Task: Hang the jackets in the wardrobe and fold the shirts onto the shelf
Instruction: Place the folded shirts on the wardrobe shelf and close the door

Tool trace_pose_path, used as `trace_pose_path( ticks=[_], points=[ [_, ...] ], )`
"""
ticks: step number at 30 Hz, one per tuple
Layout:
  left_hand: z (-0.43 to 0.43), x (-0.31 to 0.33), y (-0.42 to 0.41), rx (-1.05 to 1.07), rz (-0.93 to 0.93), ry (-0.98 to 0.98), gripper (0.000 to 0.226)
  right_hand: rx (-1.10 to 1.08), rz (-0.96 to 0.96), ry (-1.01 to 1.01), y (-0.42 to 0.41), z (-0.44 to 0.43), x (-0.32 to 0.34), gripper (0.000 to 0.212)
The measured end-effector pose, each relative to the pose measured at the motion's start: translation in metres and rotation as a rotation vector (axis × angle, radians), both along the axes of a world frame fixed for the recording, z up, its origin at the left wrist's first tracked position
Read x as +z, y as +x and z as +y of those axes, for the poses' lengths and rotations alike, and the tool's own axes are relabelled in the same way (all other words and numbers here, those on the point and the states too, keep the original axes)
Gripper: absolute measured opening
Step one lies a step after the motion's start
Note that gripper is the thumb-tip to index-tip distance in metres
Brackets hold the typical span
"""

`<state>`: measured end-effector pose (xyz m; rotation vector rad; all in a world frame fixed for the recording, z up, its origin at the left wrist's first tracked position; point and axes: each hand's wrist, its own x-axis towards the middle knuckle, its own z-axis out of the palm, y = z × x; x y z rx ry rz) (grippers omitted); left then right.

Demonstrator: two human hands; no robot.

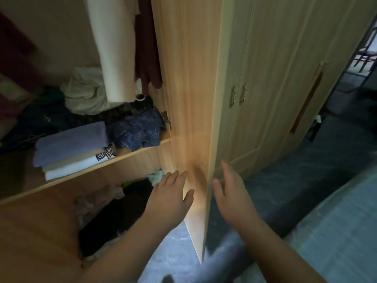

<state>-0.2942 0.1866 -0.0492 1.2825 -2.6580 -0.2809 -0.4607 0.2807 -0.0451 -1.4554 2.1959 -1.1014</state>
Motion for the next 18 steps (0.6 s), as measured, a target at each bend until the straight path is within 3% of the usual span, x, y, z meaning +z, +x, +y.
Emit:
trace_pose_path(
  ticks=[6, 9, 15, 18],
  points=[
    [-0.006, 0.001, 0.023, 0.063, 0.060, 0.031, 0.053, 0.023, -0.169, -0.092, 0.008, -0.024, -0.005, 0.038],
    [-0.008, -0.011, 0.031, 0.087, 0.148, 0.194, 0.048, 0.013, -0.137, -0.129, 0.020, -0.027, -0.006, 0.042],
    [-0.018, -0.052, 0.063, 0.093, 0.274, 0.467, 0.055, 0.171, -0.041, -0.118, 0.068, -0.057, -0.003, 0.016],
    [-0.038, -0.057, 0.092, 0.147, 0.368, 0.467, 0.042, 0.254, -0.055, -0.140, 0.107, -0.089, -0.010, 0.030]
  ],
)
